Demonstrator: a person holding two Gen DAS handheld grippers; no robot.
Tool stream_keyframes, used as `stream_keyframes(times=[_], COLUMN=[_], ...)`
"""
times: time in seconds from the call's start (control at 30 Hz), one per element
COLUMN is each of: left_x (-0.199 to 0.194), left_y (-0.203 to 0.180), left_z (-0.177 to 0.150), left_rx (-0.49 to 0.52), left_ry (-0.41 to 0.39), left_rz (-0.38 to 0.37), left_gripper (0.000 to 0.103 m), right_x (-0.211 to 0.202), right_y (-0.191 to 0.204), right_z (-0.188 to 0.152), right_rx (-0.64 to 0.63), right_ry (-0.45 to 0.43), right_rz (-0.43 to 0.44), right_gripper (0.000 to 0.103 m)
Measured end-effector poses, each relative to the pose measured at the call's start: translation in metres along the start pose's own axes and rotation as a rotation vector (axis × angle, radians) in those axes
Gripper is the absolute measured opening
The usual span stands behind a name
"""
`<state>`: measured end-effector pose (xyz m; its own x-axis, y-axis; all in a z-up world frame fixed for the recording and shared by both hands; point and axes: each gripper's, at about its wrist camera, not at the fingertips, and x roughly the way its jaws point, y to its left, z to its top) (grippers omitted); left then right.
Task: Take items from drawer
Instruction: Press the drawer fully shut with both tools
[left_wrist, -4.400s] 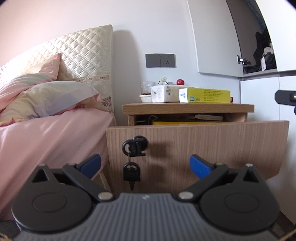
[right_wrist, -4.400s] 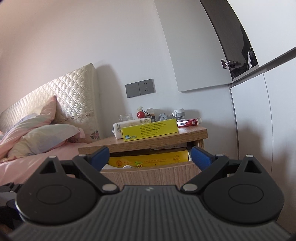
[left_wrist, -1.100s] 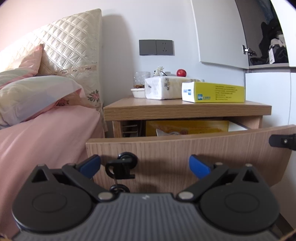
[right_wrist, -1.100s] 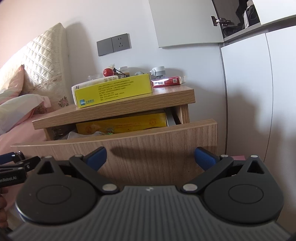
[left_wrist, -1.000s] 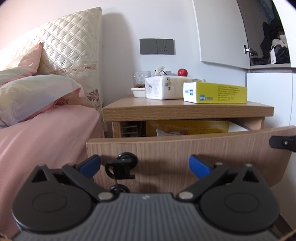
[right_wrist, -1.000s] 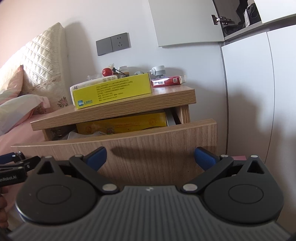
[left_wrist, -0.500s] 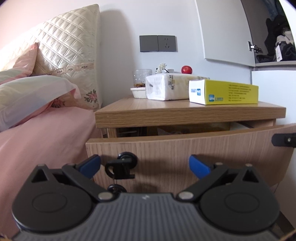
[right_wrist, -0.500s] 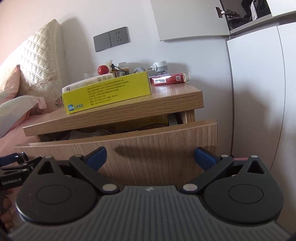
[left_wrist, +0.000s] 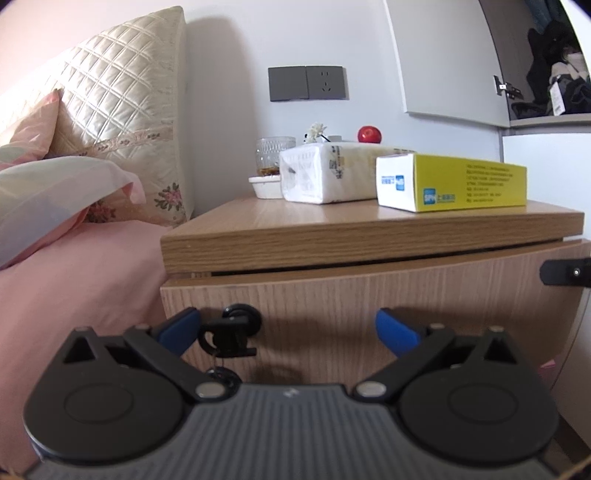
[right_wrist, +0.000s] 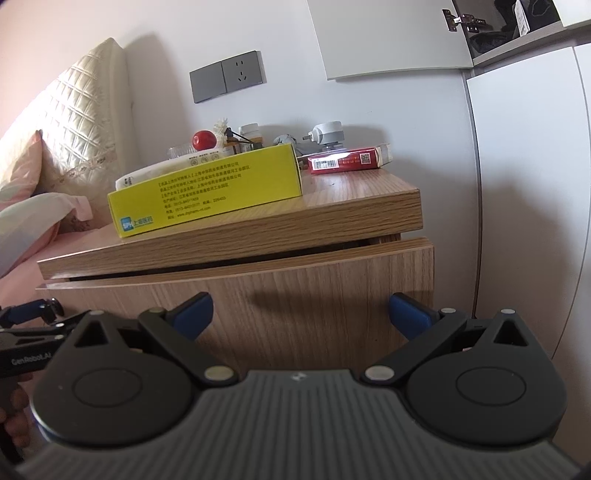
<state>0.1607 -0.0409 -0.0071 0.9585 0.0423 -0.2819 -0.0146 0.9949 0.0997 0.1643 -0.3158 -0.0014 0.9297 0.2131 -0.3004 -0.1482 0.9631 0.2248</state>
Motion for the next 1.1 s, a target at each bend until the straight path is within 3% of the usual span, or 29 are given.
stream_keyframes(times=[0.83,1.1], left_x=[0.020,-0.011], left_y=[-0.001,0.004], left_z=[0.009,0.010], left_rx=[-0.020,-0.005], left_ry=[0.000,-0.031], left_rz=[-0.005,-0.009], left_gripper=[0.103,0.103], right_x=[0.022,0.016], right_y=[-0.008,-0.003], right_z=[0.004,0.003], right_rx=[-0.008,0.011], right_ry=[-0.021,-0.002], right_rz=[0.028,0.021], right_gripper=[0.103,0.102])
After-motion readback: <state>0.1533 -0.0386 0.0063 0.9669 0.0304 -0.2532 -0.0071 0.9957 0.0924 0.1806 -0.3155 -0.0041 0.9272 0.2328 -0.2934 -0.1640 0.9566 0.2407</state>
